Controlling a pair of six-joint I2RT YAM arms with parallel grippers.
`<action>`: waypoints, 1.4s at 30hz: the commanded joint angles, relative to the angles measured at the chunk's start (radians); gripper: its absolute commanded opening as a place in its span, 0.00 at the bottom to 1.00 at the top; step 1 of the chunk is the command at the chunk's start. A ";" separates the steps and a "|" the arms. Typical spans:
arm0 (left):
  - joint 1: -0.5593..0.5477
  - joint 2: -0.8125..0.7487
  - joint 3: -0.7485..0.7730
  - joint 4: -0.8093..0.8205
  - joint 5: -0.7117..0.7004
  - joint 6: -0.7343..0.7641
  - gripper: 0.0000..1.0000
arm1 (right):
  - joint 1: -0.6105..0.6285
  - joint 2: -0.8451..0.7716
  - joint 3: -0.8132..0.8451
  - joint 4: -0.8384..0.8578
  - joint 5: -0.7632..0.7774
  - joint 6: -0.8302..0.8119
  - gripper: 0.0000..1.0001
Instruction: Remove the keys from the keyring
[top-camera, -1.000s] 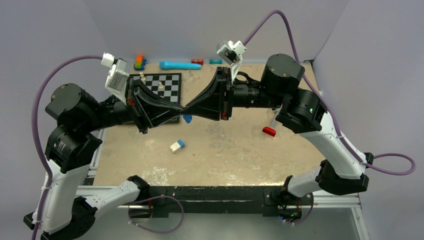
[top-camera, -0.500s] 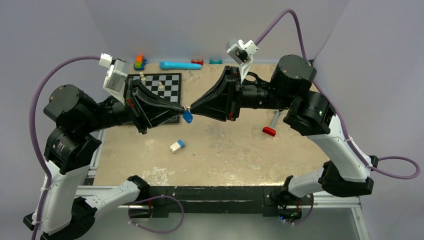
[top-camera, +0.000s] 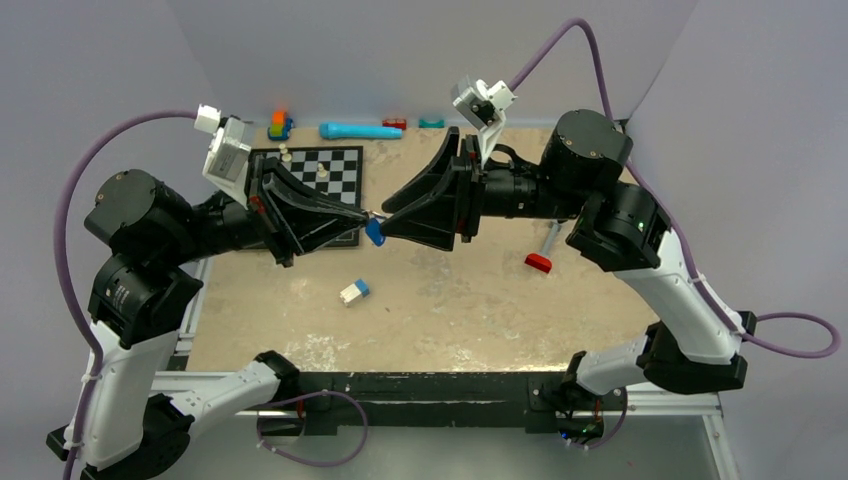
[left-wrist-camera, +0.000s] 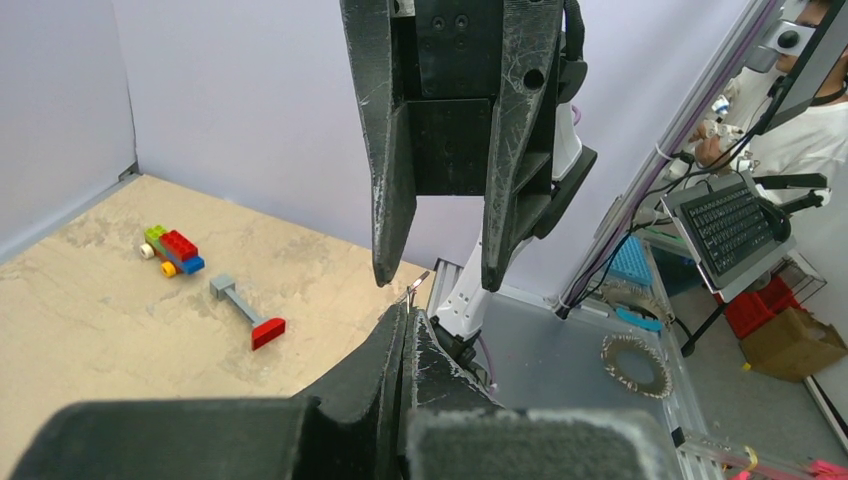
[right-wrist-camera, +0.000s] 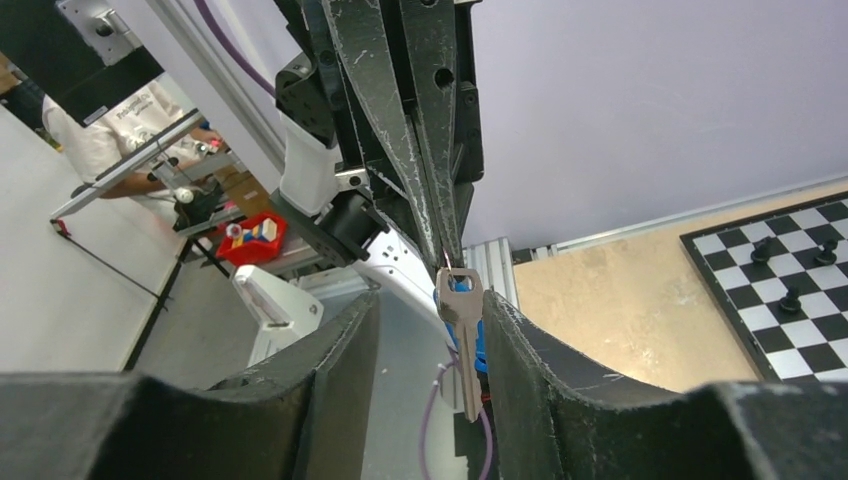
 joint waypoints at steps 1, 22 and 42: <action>0.003 -0.002 -0.003 0.048 -0.002 -0.025 0.00 | 0.002 0.007 0.020 0.027 0.007 -0.002 0.47; 0.002 -0.003 -0.005 0.059 -0.008 -0.031 0.00 | 0.001 -0.003 -0.015 0.031 0.003 -0.008 0.06; 0.003 -0.036 -0.064 0.180 -0.099 -0.102 0.00 | 0.001 -0.036 -0.077 0.111 -0.015 0.027 0.07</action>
